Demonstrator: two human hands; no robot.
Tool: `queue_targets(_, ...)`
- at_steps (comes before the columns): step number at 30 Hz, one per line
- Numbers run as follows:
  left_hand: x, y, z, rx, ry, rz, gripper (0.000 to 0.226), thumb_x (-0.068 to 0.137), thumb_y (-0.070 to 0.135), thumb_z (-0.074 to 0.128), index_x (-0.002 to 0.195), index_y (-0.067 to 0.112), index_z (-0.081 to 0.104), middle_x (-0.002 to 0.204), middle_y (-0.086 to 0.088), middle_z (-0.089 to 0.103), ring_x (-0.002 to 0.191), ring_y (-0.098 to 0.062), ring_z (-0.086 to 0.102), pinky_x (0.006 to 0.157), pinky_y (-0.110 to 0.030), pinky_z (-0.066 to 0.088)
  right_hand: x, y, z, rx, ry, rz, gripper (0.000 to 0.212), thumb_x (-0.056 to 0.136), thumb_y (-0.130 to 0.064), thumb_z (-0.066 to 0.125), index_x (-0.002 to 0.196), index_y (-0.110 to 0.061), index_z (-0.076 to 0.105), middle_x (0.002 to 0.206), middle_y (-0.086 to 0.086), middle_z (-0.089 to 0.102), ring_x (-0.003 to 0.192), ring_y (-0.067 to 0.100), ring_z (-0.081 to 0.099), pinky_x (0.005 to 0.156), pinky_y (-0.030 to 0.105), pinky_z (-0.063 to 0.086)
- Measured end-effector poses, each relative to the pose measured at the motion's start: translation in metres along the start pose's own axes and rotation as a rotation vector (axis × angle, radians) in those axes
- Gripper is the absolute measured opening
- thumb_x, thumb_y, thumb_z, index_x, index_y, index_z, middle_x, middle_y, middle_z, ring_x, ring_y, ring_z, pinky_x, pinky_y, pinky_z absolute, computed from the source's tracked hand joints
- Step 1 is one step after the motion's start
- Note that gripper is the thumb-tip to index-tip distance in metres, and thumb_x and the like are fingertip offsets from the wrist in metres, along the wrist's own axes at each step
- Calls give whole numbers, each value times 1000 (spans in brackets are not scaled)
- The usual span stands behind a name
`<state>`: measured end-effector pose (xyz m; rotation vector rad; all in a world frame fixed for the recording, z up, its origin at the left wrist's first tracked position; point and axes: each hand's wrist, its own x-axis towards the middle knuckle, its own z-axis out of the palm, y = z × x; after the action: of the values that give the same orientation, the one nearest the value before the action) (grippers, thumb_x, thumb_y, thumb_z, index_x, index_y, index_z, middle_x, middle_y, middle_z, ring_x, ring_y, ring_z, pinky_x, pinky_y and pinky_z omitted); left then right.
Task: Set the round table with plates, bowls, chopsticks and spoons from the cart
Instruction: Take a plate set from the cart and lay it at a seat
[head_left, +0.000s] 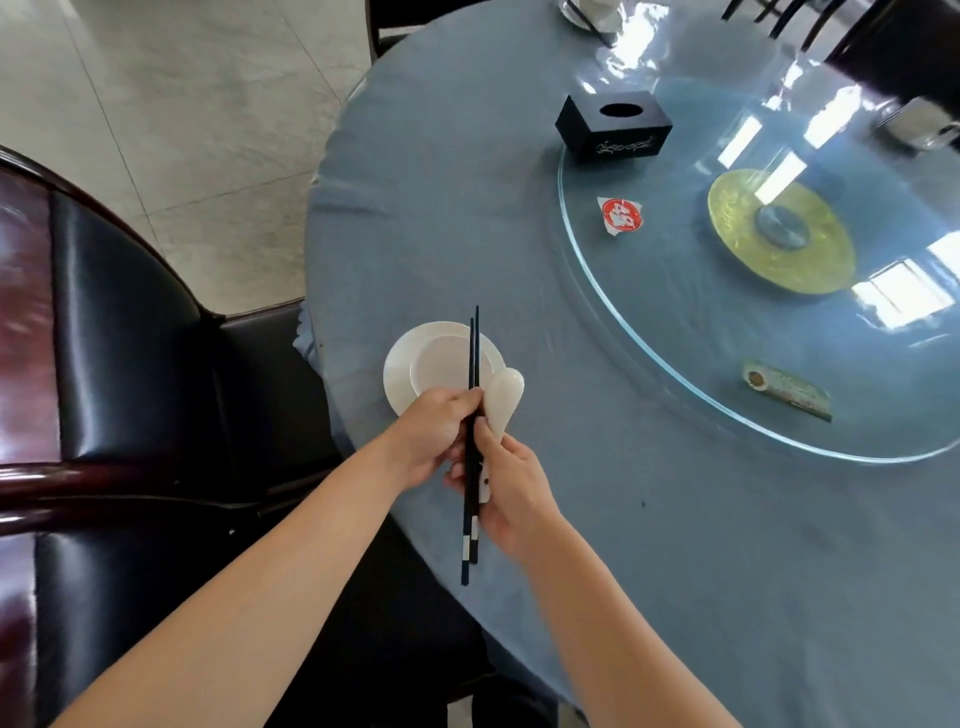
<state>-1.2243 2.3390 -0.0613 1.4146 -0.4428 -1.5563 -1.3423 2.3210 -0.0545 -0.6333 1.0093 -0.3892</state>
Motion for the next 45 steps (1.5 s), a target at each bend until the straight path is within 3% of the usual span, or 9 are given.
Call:
queue_targets(2,-4,-6,2,52,40,-11,49,106,31,40,102,-13,61,74,-20,60,49,-23,54,43,-31,44,-5,5,-3,-70,20,-11,31,104,-22,48,96,0,69,79,12,69,68,21,65,70,36,58)
queue_targets(4,-5,-10,5,133,134,21,44,106,26,41,99,-11,63,88,-23,66,75,-29,62,73,-48,55,-8,6,-7,-187,87,-49,31,104,-24,50,99,-1,71,88,13,73,76,24,68,75,38,60)
queue_targets(6,-7,-12,8,166,185,64,37,105,21,42,87,-1,66,83,-12,70,82,-27,63,83,-46,55,-10,4,-13,-301,148,-106,29,103,-26,52,101,-7,73,93,11,76,81,24,71,80,37,60)
queue_targets(10,-18,-10,4,77,45,104,31,106,20,41,82,8,57,98,-8,76,83,-24,72,75,-36,60,-12,-16,-24,-240,219,-190,18,97,-20,63,88,-14,78,73,-2,73,56,11,58,64,31,53)
queue_targets(13,-28,-11,-3,93,-121,54,29,106,24,41,87,7,56,94,-10,73,68,-24,67,66,-34,57,-11,-45,-28,-98,275,-208,13,87,-23,75,86,-10,76,58,-5,46,45,8,37,45,24,39)
queue_targets(19,-44,-15,-5,69,-400,-16,30,104,27,44,95,4,62,77,-9,56,57,-19,47,65,-37,54,-12,-96,-24,-286,228,-302,18,91,-26,71,87,-10,75,83,4,64,39,5,41,57,28,45)
queue_targets(29,-48,-6,-1,32,-356,-65,38,101,37,46,100,6,68,72,-8,57,53,-18,46,54,-33,49,-20,-67,-24,-309,42,-202,15,92,-13,68,96,0,74,48,-10,47,46,9,36,52,24,42)
queue_targets(39,-55,-44,-57,150,-258,-214,29,98,33,57,109,12,74,93,-10,69,66,-19,58,66,-32,53,1,-77,-56,73,336,-173,14,84,-3,76,93,3,68,77,13,66,42,10,39,44,21,40)
queue_targets(45,-54,-68,-78,-227,92,-178,28,78,14,75,103,1,75,97,-17,73,61,-13,63,58,-27,58,15,-72,-66,161,361,-126,17,80,-6,81,88,0,68,75,12,70,41,10,43,44,20,43)
